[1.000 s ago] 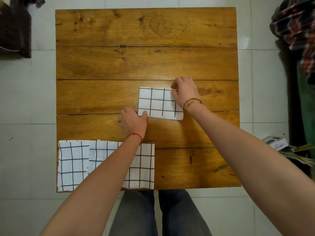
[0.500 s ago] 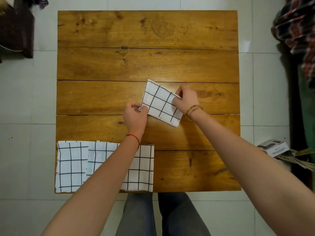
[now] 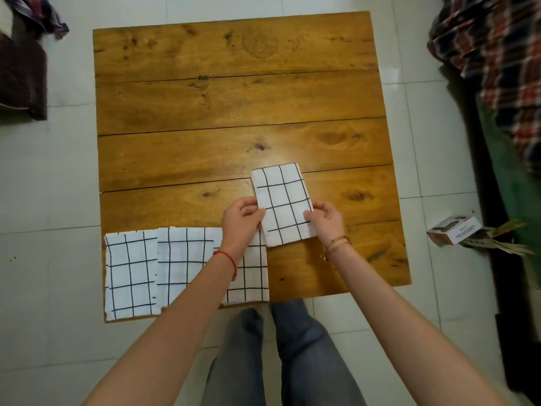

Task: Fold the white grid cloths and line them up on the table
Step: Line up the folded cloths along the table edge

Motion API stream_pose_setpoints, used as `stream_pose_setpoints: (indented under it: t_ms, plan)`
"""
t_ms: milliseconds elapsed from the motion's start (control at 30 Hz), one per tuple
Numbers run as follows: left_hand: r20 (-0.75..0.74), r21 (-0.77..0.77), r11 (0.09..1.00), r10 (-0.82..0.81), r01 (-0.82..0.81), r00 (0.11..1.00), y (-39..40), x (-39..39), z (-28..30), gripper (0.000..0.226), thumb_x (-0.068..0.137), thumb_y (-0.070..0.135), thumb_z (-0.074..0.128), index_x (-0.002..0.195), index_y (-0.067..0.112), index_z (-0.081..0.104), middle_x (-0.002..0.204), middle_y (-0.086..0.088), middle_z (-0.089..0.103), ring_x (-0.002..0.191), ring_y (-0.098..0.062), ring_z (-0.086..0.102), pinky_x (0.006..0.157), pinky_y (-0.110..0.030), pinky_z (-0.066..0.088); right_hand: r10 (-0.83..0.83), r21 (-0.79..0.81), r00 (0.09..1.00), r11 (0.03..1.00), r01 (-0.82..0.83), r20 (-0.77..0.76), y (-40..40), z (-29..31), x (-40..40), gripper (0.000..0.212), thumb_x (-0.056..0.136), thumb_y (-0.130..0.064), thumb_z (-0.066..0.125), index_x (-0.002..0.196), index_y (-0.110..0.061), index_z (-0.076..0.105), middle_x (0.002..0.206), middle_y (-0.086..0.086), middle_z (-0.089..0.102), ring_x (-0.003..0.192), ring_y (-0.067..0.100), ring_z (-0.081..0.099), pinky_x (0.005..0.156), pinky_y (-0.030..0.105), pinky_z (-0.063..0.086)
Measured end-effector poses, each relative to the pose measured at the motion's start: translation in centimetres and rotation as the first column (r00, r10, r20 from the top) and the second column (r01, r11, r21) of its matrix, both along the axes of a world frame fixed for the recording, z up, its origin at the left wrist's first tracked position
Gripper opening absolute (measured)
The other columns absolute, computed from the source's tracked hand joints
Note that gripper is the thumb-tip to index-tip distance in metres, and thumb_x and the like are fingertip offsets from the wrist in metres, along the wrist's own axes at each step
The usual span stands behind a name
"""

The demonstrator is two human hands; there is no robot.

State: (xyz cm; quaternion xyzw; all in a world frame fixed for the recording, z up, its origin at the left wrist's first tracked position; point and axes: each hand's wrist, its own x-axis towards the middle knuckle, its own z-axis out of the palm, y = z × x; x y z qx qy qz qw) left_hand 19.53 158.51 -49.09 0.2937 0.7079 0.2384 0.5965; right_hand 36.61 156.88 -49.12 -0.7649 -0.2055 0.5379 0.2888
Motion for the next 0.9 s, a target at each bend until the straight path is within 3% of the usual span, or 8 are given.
stream_pose_setpoints:
  t_ms: [167, 267, 367, 500, 600, 733, 833, 900]
  plan:
    - [-0.088, 0.015, 0.996, -0.091, 0.092, 0.992, -4.5, -1.3, 0.1, 0.039, 0.085, 0.007, 0.066, 0.123, 0.015, 0.061, 0.104, -0.016, 0.069, 0.095, -0.017, 0.066, 0.093, -0.034, 0.054, 0.161, 0.032, 0.965, 0.985, -0.171, 0.206, -5.3, -0.4, -1.5, 0.022, 0.087, -0.004, 0.059, 0.108, -0.011, 0.054, 0.075, -0.005, 0.053, 0.064, 0.006, 0.050, 0.063, 0.017, 0.046]
    - [-0.145, 0.080, 0.984, -0.148, 0.161, 0.978, -6.7, -1.6, 0.6, 0.042, 0.085, 0.001, 0.063, 0.126, 0.010, 0.060, 0.106, -0.011, 0.070, 0.078, -0.001, 0.061, 0.076, -0.007, 0.049, 0.239, 0.001, 0.910, 0.967, -0.255, 0.339, -7.9, -0.5, -2.3, 0.017, 0.086, -0.007, 0.061, 0.098, -0.015, 0.053, 0.075, -0.005, 0.052, 0.062, 0.005, 0.047, 0.061, 0.017, 0.041]
    - [-0.175, 0.119, 0.969, -0.194, 0.216, 0.965, -8.9, -1.8, 1.0, 0.047, 0.086, -0.001, 0.061, 0.131, 0.011, 0.058, 0.108, -0.007, 0.068, 0.077, -0.001, 0.059, 0.069, 0.000, 0.043, 0.294, -0.043, 0.847, 0.950, -0.308, 0.444, -10.2, -0.4, -2.8, 0.014, 0.084, -0.009, 0.061, 0.096, -0.014, 0.054, 0.074, -0.003, 0.053, 0.063, 0.007, 0.047, 0.061, 0.020, 0.038]
    - [-0.165, 0.095, 0.960, -0.248, 0.265, 0.955, -11.1, -1.7, 0.6, 0.054, 0.087, 0.001, 0.061, 0.138, 0.015, 0.051, 0.121, -0.004, 0.064, 0.090, -0.016, 0.064, 0.074, -0.005, 0.046, 0.337, -0.081, 0.806, 0.936, -0.343, 0.486, -12.6, -0.5, -3.1, 0.015, 0.085, -0.009, 0.061, 0.096, -0.015, 0.052, 0.079, 0.000, 0.055, 0.069, 0.012, 0.050, 0.061, 0.020, 0.039]
    - [-0.156, 0.083, 0.940, -0.316, 0.331, 0.936, -12.5, -1.3, 0.0, 0.060, 0.089, 0.005, 0.060, 0.145, 0.018, 0.043, 0.133, -0.003, 0.057, 0.105, -0.014, 0.062, 0.075, -0.005, 0.046, 0.385, -0.112, 0.767, 0.916, -0.384, 0.514, -13.7, -1.0, -2.9, 0.015, 0.085, -0.009, 0.062, 0.096, -0.014, 0.052, 0.082, 0.002, 0.053, 0.071, 0.013, 0.049, 0.063, 0.022, 0.039]
    - [-0.208, 0.085, 0.919, -0.362, 0.386, 0.909, -13.8, -1.0, -0.6, 0.063, 0.093, 0.013, 0.060, 0.149, 0.021, 0.033, 0.138, -0.007, 0.052, 0.119, -0.018, 0.055, 0.097, -0.034, 0.051, 0.447, -0.156, 0.721, 0.887, -0.435, 0.530, -14.1, -2.2, -2.6, 0.018, 0.086, -0.012, 0.063, 0.099, -0.013, 0.052, 0.091, 0.004, 0.054, 0.079, 0.016, 0.051, 0.067, 0.024, 0.041]
    - [-0.328, 0.124, 0.840, -0.468, 0.528, 0.821, -14.4, -1.3, -1.0, 0.066, 0.095, 0.019, 0.057, 0.152, 0.017, 0.025, 0.146, -0.006, 0.044, 0.131, -0.020, 0.044, 0.109, -0.039, 0.041, 0.510, -0.179, 0.638, 0.841, -0.511, 0.577, -14.2, -2.5, -2.3, 0.022, 0.088, -0.018, 0.062, 0.107, -0.011, 0.053, 0.101, 0.006, 0.054, 0.094, 0.020, 0.052, 0.078, 0.029, 0.045]
    - [-0.486, 0.134, 0.750, -0.520, 0.648, 0.702, -14.8, -1.6, -1.2, 0.066, 0.096, 0.021, 0.053, 0.153, 0.013, 0.022, 0.150, -0.005, 0.038, 0.136, -0.020, 0.035, 0.113, -0.038, 0.033, 0.535, -0.200, 0.550, 0.809, -0.553, 0.641, -14.2, -2.4, -2.2, 0.027, 0.090, -0.022, 0.057, 0.114, -0.009, 0.053, 0.109, 0.008, 0.054, 0.101, 0.022, 0.049, 0.088, 0.032, 0.044]
